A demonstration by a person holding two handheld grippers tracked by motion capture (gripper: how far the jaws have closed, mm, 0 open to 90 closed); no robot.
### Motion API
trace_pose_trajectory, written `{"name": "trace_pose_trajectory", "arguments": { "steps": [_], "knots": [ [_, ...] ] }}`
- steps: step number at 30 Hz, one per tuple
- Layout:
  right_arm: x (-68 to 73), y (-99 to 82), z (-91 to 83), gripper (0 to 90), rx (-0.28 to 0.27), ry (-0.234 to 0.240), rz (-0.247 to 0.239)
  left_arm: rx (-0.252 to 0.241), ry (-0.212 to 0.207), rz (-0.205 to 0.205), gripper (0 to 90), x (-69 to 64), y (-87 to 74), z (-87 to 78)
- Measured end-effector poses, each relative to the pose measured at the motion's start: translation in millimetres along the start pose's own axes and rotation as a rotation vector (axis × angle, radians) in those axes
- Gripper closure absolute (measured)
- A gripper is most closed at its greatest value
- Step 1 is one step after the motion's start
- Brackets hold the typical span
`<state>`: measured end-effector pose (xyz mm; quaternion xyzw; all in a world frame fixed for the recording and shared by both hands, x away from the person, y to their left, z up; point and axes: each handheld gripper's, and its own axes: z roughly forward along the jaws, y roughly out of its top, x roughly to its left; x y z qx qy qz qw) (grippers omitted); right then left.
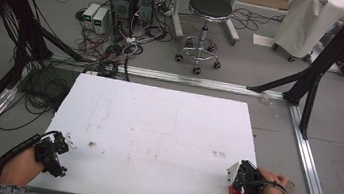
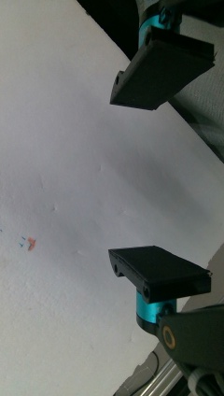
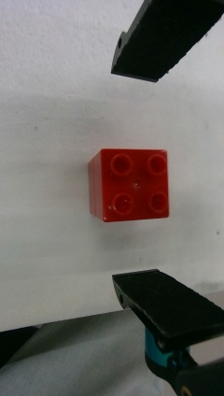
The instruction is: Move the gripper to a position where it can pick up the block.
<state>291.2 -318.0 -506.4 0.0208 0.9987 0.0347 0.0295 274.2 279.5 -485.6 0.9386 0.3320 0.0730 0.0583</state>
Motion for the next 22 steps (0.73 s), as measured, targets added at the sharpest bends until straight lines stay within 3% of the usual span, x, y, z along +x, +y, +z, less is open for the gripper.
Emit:
{"name": "trace_pose_trajectory", "arguments": {
  "steps": [11,22],
  "knots": [
    [-3.0,-5.0,18.2,1.6,-0.002,0.011,0.018,0.000,-0.002,0.000,22.0,0.3,-0.3,0.7],
    [-2.9,-5.2,18.5,1.6,-0.023,0.021,0.025,-0.008,0.003,-0.004,22.0,-0.7,0.3,0.6]
  ]
}}
